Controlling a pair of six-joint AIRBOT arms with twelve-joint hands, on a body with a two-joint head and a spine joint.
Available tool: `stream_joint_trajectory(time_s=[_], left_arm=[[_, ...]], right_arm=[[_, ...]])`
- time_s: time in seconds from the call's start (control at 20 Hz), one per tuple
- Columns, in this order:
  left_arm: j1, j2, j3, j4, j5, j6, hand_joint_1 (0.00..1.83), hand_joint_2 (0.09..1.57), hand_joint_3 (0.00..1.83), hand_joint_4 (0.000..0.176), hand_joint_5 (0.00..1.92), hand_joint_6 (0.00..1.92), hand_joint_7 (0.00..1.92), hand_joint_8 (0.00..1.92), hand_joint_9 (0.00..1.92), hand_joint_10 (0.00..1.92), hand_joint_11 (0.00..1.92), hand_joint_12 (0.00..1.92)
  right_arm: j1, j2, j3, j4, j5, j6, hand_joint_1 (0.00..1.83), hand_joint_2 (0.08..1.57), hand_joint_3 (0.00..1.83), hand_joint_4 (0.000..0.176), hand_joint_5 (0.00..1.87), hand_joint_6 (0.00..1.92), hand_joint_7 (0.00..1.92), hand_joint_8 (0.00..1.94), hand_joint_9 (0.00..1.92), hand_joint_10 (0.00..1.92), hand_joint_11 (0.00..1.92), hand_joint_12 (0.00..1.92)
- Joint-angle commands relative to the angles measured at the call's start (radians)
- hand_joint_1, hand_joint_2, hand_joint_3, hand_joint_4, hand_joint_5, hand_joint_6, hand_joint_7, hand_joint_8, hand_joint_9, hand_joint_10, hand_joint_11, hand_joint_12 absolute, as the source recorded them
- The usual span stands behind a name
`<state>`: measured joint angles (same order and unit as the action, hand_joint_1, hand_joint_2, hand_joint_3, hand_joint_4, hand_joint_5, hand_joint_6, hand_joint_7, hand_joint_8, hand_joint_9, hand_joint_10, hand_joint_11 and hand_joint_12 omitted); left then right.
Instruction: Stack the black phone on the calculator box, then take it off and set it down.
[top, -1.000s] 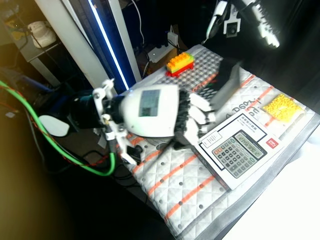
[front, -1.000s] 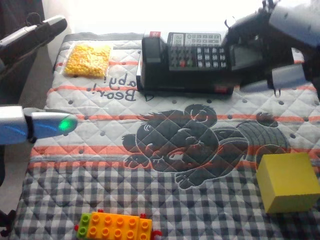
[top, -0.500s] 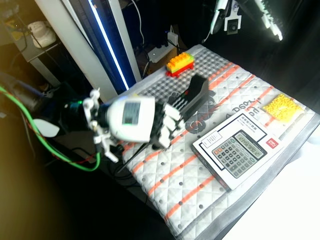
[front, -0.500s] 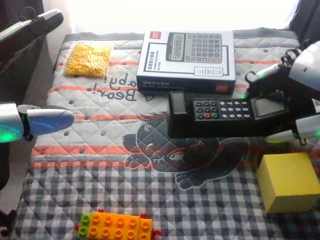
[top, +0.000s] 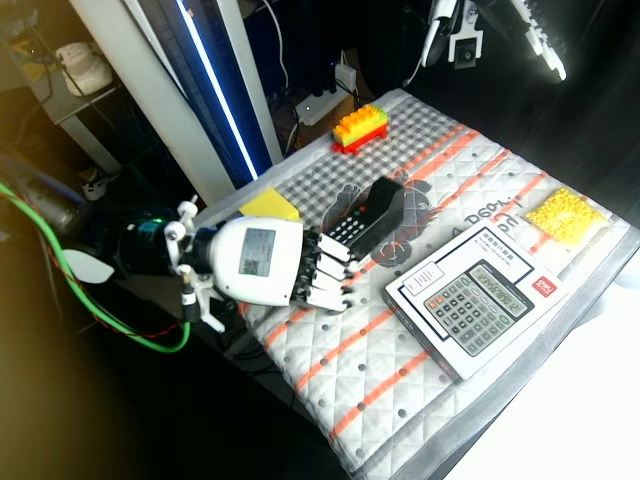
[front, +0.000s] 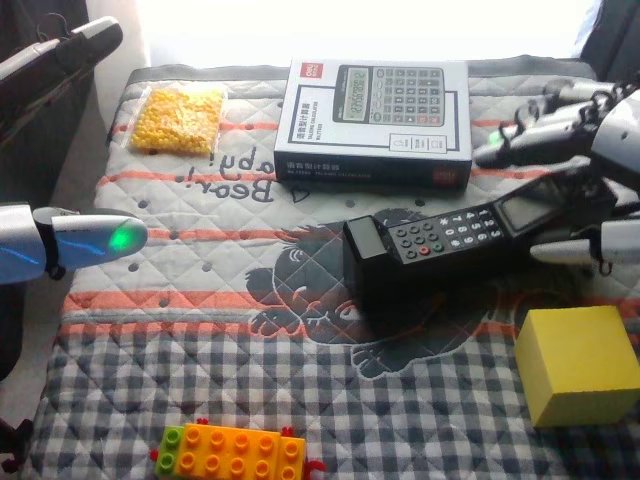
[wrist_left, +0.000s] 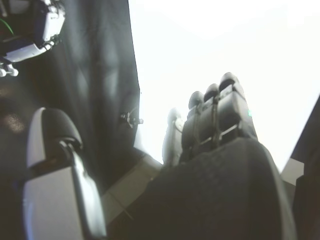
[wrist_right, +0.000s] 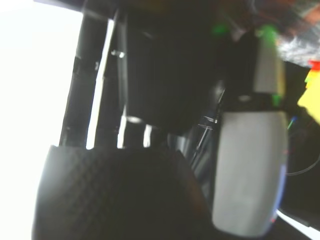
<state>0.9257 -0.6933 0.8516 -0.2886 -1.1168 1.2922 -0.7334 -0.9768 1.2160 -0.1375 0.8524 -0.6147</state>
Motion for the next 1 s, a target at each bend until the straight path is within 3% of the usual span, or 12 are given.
stream_joint_trajectory(time_s=[0.0, 0.05, 0.1, 0.25, 0.3, 0.35, 0.45, 0.55, 0.65, 0.7, 0.75, 0.95], left_arm=[[-0.004, 0.004, -0.001, -0.004, -0.136, -0.007, 0.89, 0.87, 0.01, 0.147, 0.1, 0.0, 0.09, 0.0, 0.01, 0.0, 0.0, 0.0], [-0.002, 0.004, -0.002, -0.006, -0.141, -0.008, 0.89, 0.87, 0.01, 0.147, 0.1, 0.0, 0.09, 0.0, 0.01, 0.0, 0.0, 0.0], [0.004, 0.004, -0.002, -0.006, -0.152, -0.018, 0.88, 0.86, 0.01, 0.138, 0.12, 0.01, 0.1, 0.01, 0.02, 0.01, 0.0, 0.0], [0.021, 0.004, -0.001, -0.006, -0.19, -0.059, 0.88, 0.86, 0.01, 0.128, 0.12, 0.01, 0.09, 0.0, 0.01, 0.0, 0.0, 0.0], [0.03, 0.004, 0.0, -0.006, -0.216, -0.079, 0.87, 0.83, 0.0, 0.151, 0.12, 0.01, 0.07, 0.0, 0.0, 0.0, 0.0, 0.0], [0.042, 0.004, 0.002, -0.007, -0.247, -0.105, 0.79, 0.88, 0.01, 0.135, 0.12, 0.0, 0.06, 0.0, 0.0, 0.0, 0.0, 0.0], [0.065, 0.003, 0.002, -0.006, -0.282, -0.15, 0.72, 0.92, 0.03, 0.112, 0.13, 0.01, 0.06, 0.0, 0.0, 0.0, 0.0, 0.0], [0.104, -0.004, 0.003, -0.003, -0.334, -0.217, 0.54, 0.98, 0.02, 0.148, 0.07, 0.0, 0.06, 0.0, 0.0, 0.0, 0.0, 0.0], [0.135, -0.015, 0.007, -0.006, -0.401, -0.284, 0.51, 0.98, 0.01, 0.149, 0.06, 0.0, 0.06, 0.0, 0.01, 0.01, 0.0, 0.0], [0.145, -0.029, 0.016, -0.006, -0.438, -0.329, 0.39, 1.0, 0.0, 0.116, 0.07, 0.0, 0.11, 0.02, 0.09, 0.0, 0.01, 0.31], [0.147, -0.038, 0.023, -0.004, -0.456, -0.354, 0.33, 1.01, 0.0, 0.121, 0.06, 0.0, 0.11, 0.01, 0.1, 0.0, 0.0, 0.45], [0.149, -0.056, 0.032, 0.012, -0.542, -0.422, 0.24, 1.06, 0.01, 0.099, 0.02, 0.0, 0.08, 0.0, 0.08, 0.0, 0.0, 0.47]], right_arm=[[0.001, 0.009, -0.001, 0.026, 0.124, 0.011, 0.86, 1.01, 0.0, 0.007, 0.49, 0.0, 0.48, 0.0, 0.49, 0.0, 0.18, 0.65], [-0.007, 0.013, -0.003, 0.033, 0.138, 0.02, 0.86, 1.01, 0.0, 0.007, 0.49, 0.0, 0.48, 0.0, 0.49, 0.0, 0.18, 0.65], [-0.027, 0.024, -0.011, 0.057, 0.187, 0.027, 0.77, 1.0, 0.0, 0.048, 0.41, 0.0, 0.4, 0.0, 0.41, 0.0, 0.17, 0.52], [-0.08, 0.061, -0.046, 0.121, 0.315, 0.027, 0.62, 0.97, 0.0, 0.087, 0.29, 0.0, 0.29, 0.0, 0.27, 0.0, 0.08, 0.42], [-0.109, 0.076, -0.061, 0.152, 0.376, 0.027, 0.49, 0.88, 0.0, 0.107, 0.13, 0.0, 0.17, 0.0, 0.13, 0.0, 0.0, 0.28], [-0.151, 0.091, -0.08, 0.196, 0.453, 0.025, 0.55, 0.91, 0.0, 0.132, 0.06, 0.0, 0.07, 0.0, 0.03, 0.0, 0.0, 0.13], [-0.218, 0.102, -0.101, 0.259, 0.556, 0.012, 0.61, 0.96, 0.01, 0.137, 0.04, 0.0, 0.02, 0.0, 0.01, 0.0, 0.0, 0.03], [-0.302, 0.105, -0.13, 0.333, 0.669, 0.007, 0.52, 0.97, 0.0, 0.136, 0.06, 0.0, 0.08, 0.01, 0.04, 0.01, 0.04, 0.02], [-0.386, 0.105, -0.161, 0.393, 0.762, 0.005, 0.52, 0.98, 0.01, 0.131, 0.07, 0.01, 0.09, 0.01, 0.05, 0.01, 0.05, 0.02], [-0.414, 0.105, -0.17, 0.411, 0.79, 0.005, 0.55, 0.97, 0.0, 0.14, 0.07, 0.0, 0.09, 0.01, 0.07, 0.01, 0.05, 0.03], [-0.431, 0.104, -0.177, 0.423, 0.816, 0.005, 0.55, 0.97, 0.0, 0.126, 0.08, 0.01, 0.09, 0.01, 0.07, 0.01, 0.06, 0.03], [-0.451, 0.108, -0.203, 0.423, 0.909, -0.005, 0.48, 1.05, 0.0, 0.111, 0.12, 0.0, 0.15, 0.0, 0.15, 0.0, 0.15, 0.06]])
